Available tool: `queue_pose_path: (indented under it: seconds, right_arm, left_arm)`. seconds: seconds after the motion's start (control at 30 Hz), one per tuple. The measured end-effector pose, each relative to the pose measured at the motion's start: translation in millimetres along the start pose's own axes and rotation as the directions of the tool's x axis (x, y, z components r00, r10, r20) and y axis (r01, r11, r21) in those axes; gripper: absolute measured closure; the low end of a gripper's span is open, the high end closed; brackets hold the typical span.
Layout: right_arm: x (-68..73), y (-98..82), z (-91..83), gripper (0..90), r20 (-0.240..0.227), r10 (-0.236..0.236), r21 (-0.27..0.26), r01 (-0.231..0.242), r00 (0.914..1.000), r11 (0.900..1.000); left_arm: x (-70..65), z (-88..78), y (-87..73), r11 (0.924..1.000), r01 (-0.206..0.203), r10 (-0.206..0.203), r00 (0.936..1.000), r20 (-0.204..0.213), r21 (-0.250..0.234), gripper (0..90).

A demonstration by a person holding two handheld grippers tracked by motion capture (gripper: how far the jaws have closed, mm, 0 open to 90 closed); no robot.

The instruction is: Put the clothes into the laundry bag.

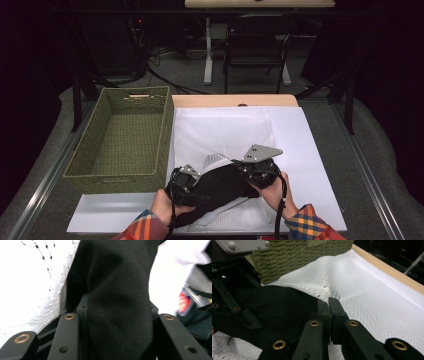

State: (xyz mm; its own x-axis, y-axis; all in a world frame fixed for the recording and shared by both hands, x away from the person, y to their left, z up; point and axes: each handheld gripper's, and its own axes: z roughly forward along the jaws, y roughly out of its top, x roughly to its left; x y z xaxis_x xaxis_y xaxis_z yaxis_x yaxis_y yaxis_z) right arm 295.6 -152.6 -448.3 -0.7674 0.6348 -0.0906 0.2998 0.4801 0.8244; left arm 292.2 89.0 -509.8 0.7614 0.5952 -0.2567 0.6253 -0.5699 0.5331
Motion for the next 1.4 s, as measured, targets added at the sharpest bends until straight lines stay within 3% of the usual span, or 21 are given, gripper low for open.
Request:
queue_pose_path:
  seconds: [0.03, 0.1, 0.17, 0.33, 0.47, 0.73, 1.2, 1.4]
  right_arm:
    - [-0.6, -1.5, 1.6, 89.0, -0.003, 0.001, 0.005, -0.001, 1.0, 1.0]
    - [-1.3, -3.8, 4.0, 89.0, -0.007, 0.0, 0.017, 0.0, 1.0, 1.0]
    - [-1.7, -4.1, 3.7, 89.0, -0.008, 0.002, 0.02, -0.002, 1.0, 1.0]
    - [-2.5, -4.0, 2.6, 89.0, -0.008, 0.005, 0.018, -0.005, 1.0, 1.0]
    - [-3.0, -3.7, 1.4, 89.0, -0.009, 0.006, 0.014, -0.006, 0.9999, 1.0]
    - [-3.0, -3.4, 1.0, 89.0, -0.011, 0.01, 0.014, -0.01, 0.9999, 1.0]
    - [-1.6, -3.1, 1.3, 89.0, -0.005, 0.004, 0.014, -0.004, 1.0, 1.0]
    - [-1.8, -3.1, 0.4, 89.0, -0.007, 0.004, 0.014, -0.004, 1.0, 1.0]
  left_arm:
    - [0.3, 3.8, -0.8, 0.9999, -0.012, 0.012, 0.9998, -0.017, 0.011, 54.3]
    - [2.5, 7.5, -2.0, 0.9991, -0.033, 0.034, 0.9994, -0.01, 0.027, 51.5]
    - [2.5, 5.3, -1.6, 0.9978, -0.058, 0.059, 0.998, -0.025, 0.031, 44.6]
    - [3.6, -3.2, -5.6, 0.9928, -0.11, 0.111, 0.9938, -0.012, 0.048, 29.2]
    - [4.8, -9.8, -8.5, 0.9927, -0.116, 0.116, 0.9932, -0.001, 0.034, 19.9]
    - [5.9, -6.7, -8.2, 0.9916, -0.117, 0.116, 0.9931, 0.018, 0.056, 15.4]
    - [5.2, 4.8, -8.1, 0.9872, -0.138, 0.136, 0.9903, 0.028, 0.081, 15.2]
    - [8.6, 10.5, -7.4, 0.989, -0.12, 0.117, 0.9925, 0.033, 0.086, 16.4]
